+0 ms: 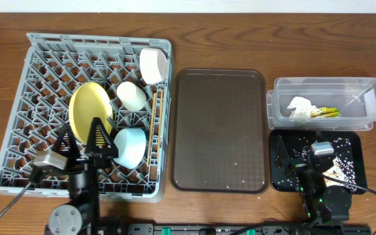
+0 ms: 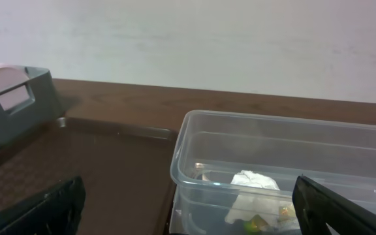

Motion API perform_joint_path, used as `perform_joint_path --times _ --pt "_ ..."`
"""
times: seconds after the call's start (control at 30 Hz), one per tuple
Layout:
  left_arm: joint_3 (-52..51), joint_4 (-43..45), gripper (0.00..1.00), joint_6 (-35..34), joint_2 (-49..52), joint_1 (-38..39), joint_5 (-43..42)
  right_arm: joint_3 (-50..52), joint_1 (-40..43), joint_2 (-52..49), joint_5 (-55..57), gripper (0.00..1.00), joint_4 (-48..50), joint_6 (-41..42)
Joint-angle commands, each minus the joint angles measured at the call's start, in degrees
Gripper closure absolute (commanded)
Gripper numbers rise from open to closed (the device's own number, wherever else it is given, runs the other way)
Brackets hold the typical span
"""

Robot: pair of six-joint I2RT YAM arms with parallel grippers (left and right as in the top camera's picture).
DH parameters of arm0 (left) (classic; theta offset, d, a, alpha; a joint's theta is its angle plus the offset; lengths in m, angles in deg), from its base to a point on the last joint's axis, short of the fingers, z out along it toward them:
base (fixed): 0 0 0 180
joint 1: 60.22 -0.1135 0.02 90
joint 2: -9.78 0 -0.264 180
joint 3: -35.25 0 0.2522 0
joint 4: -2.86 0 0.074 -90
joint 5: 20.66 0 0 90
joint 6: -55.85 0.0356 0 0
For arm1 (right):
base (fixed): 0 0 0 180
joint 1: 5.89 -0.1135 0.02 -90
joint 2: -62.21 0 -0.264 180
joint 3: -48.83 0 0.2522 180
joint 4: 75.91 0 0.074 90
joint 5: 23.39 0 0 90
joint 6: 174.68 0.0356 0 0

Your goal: Sort waste into correct bins and load items into the dishwasher

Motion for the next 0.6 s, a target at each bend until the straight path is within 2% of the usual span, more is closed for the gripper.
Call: perform_joint_path --times 0.0,0.13,0.3,0.57 --pt "-4.9 3.9 0.02 -0.5 -3.7 0.2 -0.5 0.1 0.4 0.3 -0.4 0.01 -0.1 0.4" --pt "-10.0 10.4 0.02 -0.5 -3.6 0.2 -0.5 0.1 0.4 0.3 -0.4 0.01 -0.2 0.4" --pt "-14.5 10.4 0.02 -0.5 -3.6 0.2 1.4 0.1 0.4 0.3 -0.4 0.01 -0.2 0.4" --pt "-15.0 -4.2 0.02 0.9 -3.6 3.4 10.2 0.1 0.4 0.3 -0.4 0.01 -0.2 0.4"
